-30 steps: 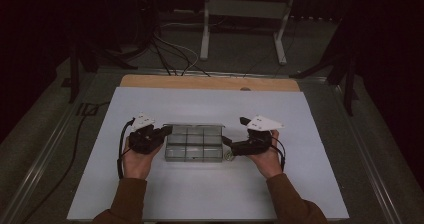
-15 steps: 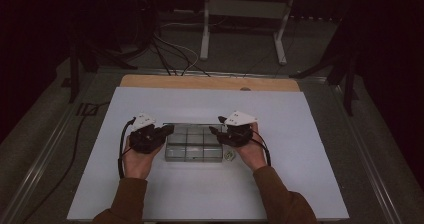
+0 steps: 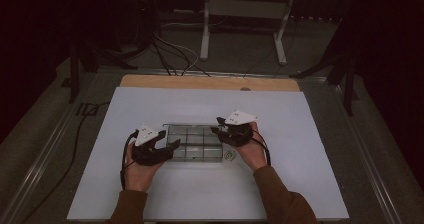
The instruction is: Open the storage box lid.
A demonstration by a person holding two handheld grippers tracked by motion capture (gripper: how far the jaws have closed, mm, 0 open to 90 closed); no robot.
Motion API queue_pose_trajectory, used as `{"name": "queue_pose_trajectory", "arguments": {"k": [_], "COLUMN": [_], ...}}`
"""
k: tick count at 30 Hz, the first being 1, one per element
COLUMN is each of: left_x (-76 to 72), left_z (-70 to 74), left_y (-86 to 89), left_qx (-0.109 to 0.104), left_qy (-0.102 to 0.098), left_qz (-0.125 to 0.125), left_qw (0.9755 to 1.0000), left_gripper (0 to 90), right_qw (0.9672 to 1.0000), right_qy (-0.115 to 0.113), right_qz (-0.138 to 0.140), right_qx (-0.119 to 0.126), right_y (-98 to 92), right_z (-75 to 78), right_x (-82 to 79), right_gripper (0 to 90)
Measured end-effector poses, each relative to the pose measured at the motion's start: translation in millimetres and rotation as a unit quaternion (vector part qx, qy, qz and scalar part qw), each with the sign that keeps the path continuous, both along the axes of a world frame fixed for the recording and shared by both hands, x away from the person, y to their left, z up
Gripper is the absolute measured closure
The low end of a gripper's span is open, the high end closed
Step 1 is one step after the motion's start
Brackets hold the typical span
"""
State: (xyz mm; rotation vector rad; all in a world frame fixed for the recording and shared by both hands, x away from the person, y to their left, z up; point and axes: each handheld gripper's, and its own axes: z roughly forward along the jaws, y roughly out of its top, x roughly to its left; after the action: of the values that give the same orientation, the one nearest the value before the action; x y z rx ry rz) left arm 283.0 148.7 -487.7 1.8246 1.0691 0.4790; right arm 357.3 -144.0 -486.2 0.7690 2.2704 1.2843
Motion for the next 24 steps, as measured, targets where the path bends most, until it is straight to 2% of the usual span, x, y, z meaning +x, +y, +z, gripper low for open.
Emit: {"name": "queue_pose_trajectory", "arguments": {"k": [1, 3, 6, 8, 9, 13, 16, 18, 24], "left_x": [0.0, -5.2, -6.9, -7.2, -6.2, -3.9, 0.9, 4.2, 9.1], "left_z": [0.0, -8.5, -14.8, -16.7, -20.0, -27.8, -35.9, -40.4, -48.0], "left_y": [0.0, 2.4, 3.6, 3.8, 4.3, 3.9, 3.6, 3.5, 1.8], "left_qx": [0.0, -0.009, 0.001, -0.001, 0.006, 0.013, 0.021, 0.018, 0.027], "left_qy": [0.0, 0.0, 0.006, 0.006, 0.009, 0.015, 0.028, 0.037, 0.06], "left_qz": [0.0, 0.016, 0.029, 0.032, 0.037, 0.046, 0.052, 0.051, 0.05], "left_qw": [1.0, 0.9998, 0.9996, 0.9995, 0.9993, 0.9988, 0.998, 0.9979, 0.9966], "left_gripper": [32.4, 29.9, 25.6, 25.6, 25.6, 27.9, 29.4, 30.4, 43.7], "right_qw": [1.0, 1.0, 1.0, 1.0, 1.0, 0.9999, 0.9998, 0.9998, 0.9994], "right_qy": [0.001, 0.001, 0.001, 0.001, 0.001, 0.005, 0.007, 0.007, 0.01], "right_qz": [-0.001, -0.003, -0.004, -0.004, -0.004, -0.006, -0.007, -0.008, -0.012], "right_qx": [0.001, 0.002, 0.002, 0.002, 0.003, 0.014, 0.017, 0.019, 0.03], "right_y": [0.0, 0.1, 0.5, 0.4, 0.5, 0.3, 0.2, 0.3, -0.2], "right_z": [0.1, 0.1, 0.5, 0.5, 0.5, 0.4, 0.8, 1.2, 1.3], "right_x": [0.1, 0.0, -0.2, -0.2, -0.5, -0.3, 0.7, 1.2, 3.8], "right_gripper": [57.8, 57.7, 57.6, 57.5, 57.4, 56.1, 56.0, 55.8, 55.2]}}
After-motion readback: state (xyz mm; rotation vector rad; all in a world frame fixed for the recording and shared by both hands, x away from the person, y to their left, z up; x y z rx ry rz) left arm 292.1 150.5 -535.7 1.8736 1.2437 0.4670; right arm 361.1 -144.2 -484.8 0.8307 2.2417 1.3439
